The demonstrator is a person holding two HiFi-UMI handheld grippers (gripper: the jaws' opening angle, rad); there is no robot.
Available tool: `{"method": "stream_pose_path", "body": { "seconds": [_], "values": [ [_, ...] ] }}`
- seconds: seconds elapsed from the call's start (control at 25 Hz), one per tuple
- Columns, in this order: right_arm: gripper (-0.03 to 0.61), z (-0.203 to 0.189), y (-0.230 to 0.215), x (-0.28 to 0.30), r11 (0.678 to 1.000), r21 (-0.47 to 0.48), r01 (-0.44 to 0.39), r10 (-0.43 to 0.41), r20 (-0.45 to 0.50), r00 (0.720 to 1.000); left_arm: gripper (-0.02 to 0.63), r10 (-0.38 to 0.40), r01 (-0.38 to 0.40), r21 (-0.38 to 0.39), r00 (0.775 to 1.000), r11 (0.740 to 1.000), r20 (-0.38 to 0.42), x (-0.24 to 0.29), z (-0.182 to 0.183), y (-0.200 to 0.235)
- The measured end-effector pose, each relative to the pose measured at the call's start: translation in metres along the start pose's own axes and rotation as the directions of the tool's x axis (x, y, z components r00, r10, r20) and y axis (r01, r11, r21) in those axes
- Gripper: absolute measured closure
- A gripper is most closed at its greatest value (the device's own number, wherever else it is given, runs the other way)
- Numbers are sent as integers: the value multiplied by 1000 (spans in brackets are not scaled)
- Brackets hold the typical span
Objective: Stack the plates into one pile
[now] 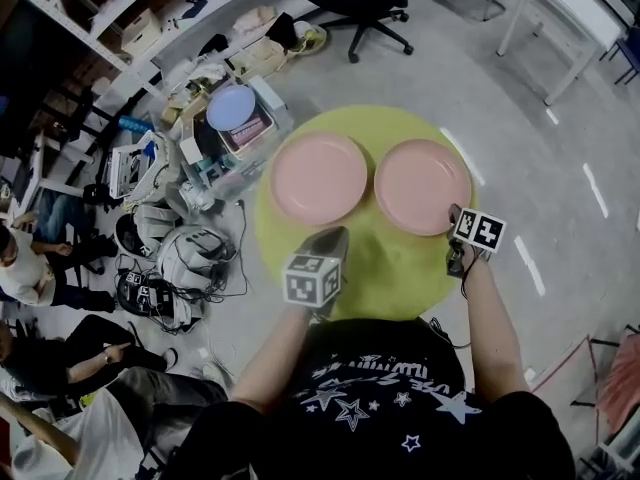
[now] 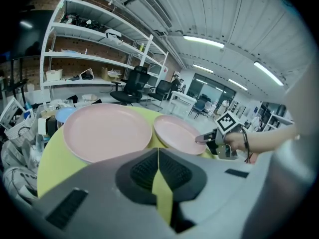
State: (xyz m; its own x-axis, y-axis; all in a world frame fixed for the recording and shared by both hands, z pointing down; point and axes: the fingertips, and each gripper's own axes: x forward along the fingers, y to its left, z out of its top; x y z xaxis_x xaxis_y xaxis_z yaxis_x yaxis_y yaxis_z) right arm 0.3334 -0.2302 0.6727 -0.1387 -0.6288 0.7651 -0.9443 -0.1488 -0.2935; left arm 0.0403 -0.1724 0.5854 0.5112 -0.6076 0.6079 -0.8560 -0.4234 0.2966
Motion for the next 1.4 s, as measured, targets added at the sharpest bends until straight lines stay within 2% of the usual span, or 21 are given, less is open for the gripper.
{"method": "stream_pose_path", "body": {
  "seconds": [0.28,0.8,1.04,1.4],
  "values": [
    [480,2,2,2,1000,17,15,-16,20,1000,594,0,0,-8,1000,1000,-3,1,-3,5],
    [549,36,9,-22,973,230,-34,-9,184,983,594,-20,20,-8,1000,1000,-2,2,-4,3],
    [549,43,14,-35,977,211,-19,-26,210,977,594,-25,25,-9,1000,1000,0,-5,-3,5],
    [549,51,26,-67,993,119,0,-31,261,965,594,-35,35,10,999,999,6,-17,-6,9]
  ]
}}
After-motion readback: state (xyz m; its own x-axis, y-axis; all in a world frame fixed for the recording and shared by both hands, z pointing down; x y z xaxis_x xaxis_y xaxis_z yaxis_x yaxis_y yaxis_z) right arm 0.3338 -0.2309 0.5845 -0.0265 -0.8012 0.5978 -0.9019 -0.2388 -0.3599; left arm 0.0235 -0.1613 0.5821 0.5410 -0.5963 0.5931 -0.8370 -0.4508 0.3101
